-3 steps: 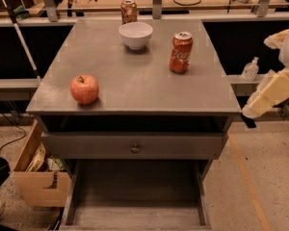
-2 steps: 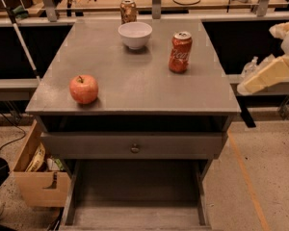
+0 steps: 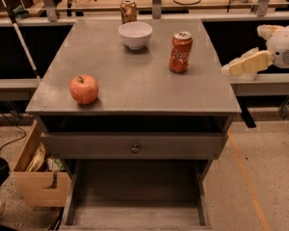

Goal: Place coke can into middle drawer

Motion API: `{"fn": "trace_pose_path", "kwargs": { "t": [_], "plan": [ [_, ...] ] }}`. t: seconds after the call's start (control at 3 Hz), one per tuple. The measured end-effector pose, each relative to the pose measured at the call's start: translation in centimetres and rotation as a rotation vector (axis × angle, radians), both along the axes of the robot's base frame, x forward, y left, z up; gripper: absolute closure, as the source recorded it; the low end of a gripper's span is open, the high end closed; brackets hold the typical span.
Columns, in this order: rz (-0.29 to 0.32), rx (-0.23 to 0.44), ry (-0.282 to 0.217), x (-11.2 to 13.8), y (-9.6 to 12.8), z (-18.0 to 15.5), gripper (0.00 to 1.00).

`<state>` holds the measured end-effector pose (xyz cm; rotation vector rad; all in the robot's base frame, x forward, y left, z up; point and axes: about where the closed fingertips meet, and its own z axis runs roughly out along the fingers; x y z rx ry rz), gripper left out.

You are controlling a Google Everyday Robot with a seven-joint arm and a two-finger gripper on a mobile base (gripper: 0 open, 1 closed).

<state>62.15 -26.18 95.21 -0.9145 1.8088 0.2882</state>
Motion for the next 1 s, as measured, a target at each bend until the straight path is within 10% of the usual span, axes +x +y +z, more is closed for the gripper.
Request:
{"fn": "trace_pose_path", "kwargs": {
  "t": [1.0],
  "plan": [
    [0.089, 0.108, -0.022, 4.6, 4.0, -1.7, 0.0]
  ]
}}
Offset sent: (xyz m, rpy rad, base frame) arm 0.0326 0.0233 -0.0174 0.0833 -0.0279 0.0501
